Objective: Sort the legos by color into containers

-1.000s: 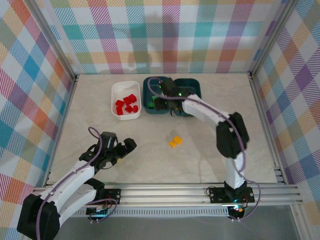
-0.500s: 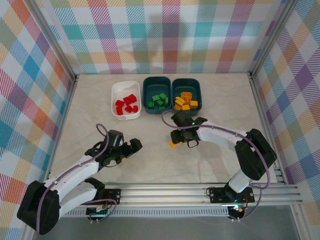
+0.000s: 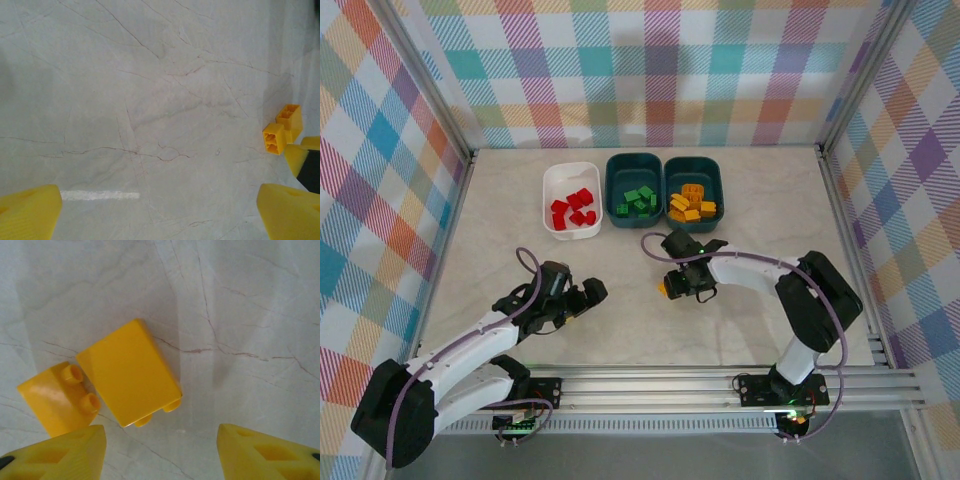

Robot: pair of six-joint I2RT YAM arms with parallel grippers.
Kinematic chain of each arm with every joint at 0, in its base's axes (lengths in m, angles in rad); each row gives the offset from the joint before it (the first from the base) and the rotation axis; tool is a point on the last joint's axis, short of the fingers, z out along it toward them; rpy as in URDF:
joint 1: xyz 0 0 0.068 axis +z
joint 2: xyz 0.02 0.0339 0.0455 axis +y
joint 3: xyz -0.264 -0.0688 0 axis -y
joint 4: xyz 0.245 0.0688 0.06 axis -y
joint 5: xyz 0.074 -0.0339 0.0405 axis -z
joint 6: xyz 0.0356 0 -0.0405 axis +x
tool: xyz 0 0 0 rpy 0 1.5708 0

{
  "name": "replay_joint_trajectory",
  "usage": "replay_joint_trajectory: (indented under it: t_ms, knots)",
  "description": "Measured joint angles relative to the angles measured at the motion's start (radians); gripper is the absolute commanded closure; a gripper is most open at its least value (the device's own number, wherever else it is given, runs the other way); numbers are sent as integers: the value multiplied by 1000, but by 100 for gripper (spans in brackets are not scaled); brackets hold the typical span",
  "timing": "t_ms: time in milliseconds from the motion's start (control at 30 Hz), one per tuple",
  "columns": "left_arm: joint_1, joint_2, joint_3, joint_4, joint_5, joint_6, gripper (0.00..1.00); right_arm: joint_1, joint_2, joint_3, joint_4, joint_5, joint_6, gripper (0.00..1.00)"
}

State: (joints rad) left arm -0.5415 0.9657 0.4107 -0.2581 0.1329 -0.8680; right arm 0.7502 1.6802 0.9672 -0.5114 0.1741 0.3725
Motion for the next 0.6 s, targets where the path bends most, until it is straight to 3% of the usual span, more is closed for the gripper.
replay_joint_trajectory:
  t_ms: [267, 600]
  knots:
    - [0, 0, 0, -2, -6, 0, 0, 0, 66, 47, -7, 54, -26, 38]
    - [0, -2, 19, -23, -18, 0, 0, 11, 105, 101, -39, 44, -74, 69]
